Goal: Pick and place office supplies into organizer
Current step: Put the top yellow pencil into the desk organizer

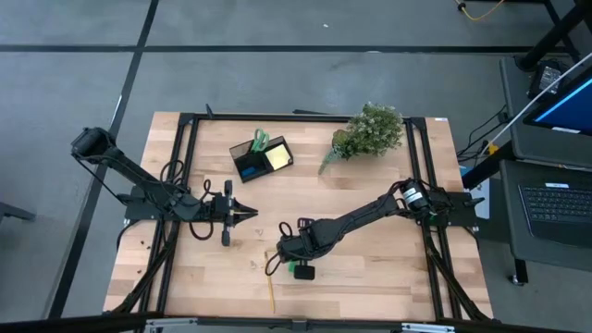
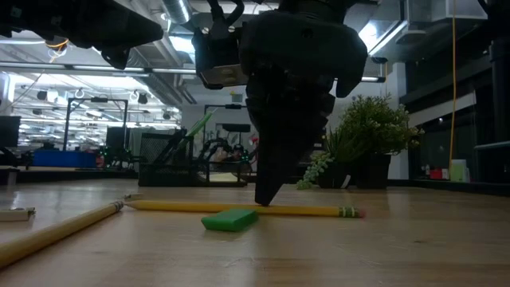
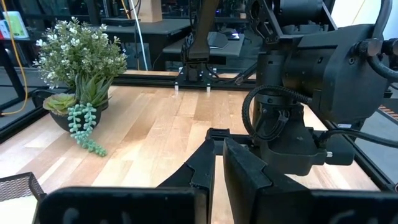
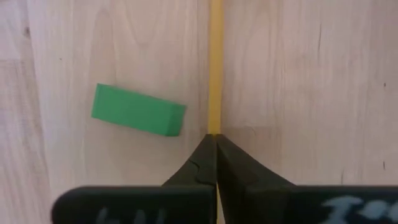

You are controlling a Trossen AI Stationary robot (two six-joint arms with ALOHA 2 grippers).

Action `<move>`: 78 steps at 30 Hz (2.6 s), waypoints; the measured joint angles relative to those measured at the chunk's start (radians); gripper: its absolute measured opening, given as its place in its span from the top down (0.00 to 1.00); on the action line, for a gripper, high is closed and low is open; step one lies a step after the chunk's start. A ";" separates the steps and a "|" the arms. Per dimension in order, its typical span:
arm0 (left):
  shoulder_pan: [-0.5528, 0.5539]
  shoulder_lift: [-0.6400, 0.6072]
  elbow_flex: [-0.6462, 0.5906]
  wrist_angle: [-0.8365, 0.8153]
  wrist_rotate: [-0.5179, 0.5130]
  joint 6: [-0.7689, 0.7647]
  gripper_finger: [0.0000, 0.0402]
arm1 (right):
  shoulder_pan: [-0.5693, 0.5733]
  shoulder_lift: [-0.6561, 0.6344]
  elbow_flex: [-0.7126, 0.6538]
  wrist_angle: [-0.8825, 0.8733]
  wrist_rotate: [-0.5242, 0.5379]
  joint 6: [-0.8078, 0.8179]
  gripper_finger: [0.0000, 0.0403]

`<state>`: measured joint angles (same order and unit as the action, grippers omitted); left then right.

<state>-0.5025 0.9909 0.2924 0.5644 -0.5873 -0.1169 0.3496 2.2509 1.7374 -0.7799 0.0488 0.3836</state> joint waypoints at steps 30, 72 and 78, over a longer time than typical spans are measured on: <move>0.003 0.002 0.002 -0.011 0.030 0.002 0.95 | -0.066 -0.159 0.003 -0.142 0.122 -0.077 0.98; 0.106 0.740 1.044 -1.123 0.232 -0.135 0.78 | 0.049 -0.962 -1.131 0.953 0.289 -0.125 0.97; 0.113 0.810 1.090 -1.124 0.333 -0.148 0.64 | 0.049 -0.962 -1.137 0.957 0.290 -0.132 0.96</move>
<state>-0.3899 1.8007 1.3826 -0.5600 -0.2547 -0.2650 0.3985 1.2884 0.6007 0.1773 0.3386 0.2517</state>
